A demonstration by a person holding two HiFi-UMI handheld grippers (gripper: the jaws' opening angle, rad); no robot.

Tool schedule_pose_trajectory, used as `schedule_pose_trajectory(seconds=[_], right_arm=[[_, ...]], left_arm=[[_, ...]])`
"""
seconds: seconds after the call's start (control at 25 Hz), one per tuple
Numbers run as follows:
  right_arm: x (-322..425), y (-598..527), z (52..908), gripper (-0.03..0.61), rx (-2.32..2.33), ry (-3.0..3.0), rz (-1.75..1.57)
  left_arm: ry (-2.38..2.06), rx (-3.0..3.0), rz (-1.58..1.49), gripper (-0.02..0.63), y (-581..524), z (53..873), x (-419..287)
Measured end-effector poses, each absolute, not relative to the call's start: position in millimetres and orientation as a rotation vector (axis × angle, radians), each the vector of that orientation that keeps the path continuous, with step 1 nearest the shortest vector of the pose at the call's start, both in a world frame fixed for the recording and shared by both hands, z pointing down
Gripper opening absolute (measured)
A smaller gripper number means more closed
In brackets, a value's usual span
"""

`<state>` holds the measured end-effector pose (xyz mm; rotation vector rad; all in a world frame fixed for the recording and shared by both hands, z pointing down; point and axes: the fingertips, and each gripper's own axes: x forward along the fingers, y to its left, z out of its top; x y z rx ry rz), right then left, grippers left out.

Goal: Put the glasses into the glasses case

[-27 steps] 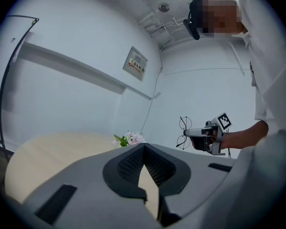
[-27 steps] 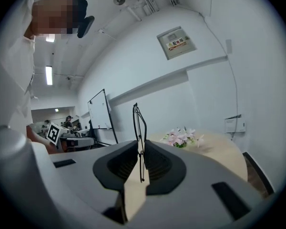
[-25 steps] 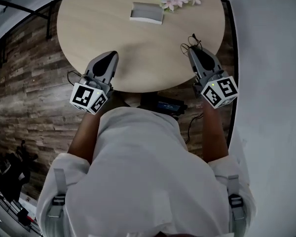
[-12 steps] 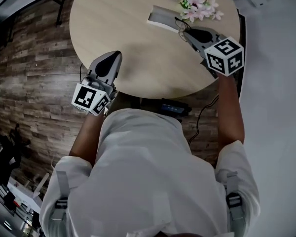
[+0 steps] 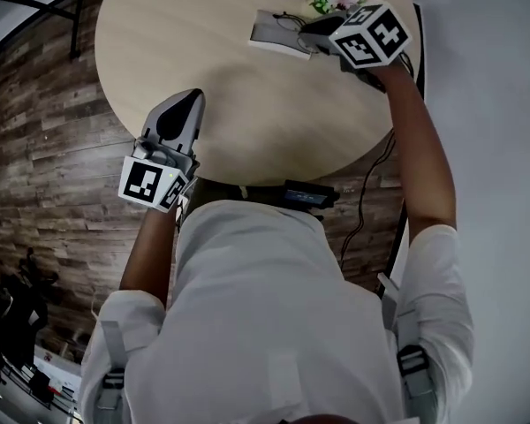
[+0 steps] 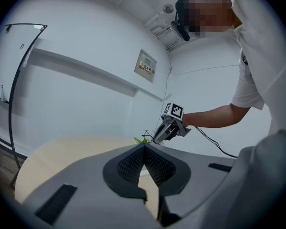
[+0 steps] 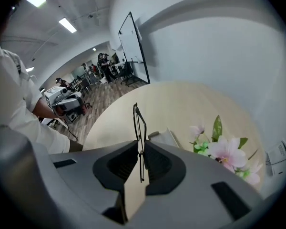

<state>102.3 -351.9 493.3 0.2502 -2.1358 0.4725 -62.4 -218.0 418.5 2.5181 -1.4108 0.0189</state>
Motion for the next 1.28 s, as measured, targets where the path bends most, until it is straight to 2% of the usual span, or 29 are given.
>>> schedule_pose_trajectory(seconds=[0.56,1.28], right_arm=[[93,-375,579,0.051,-0.025,-1.731,0.436],[98,-379,626,0.051,-0.112,-1.473,0.363]], left_arm=[[-1.322,2.517,0.016,0.012,-222,448,-45],[-1.335,2.493,0.042,0.012,-215,453,-52]])
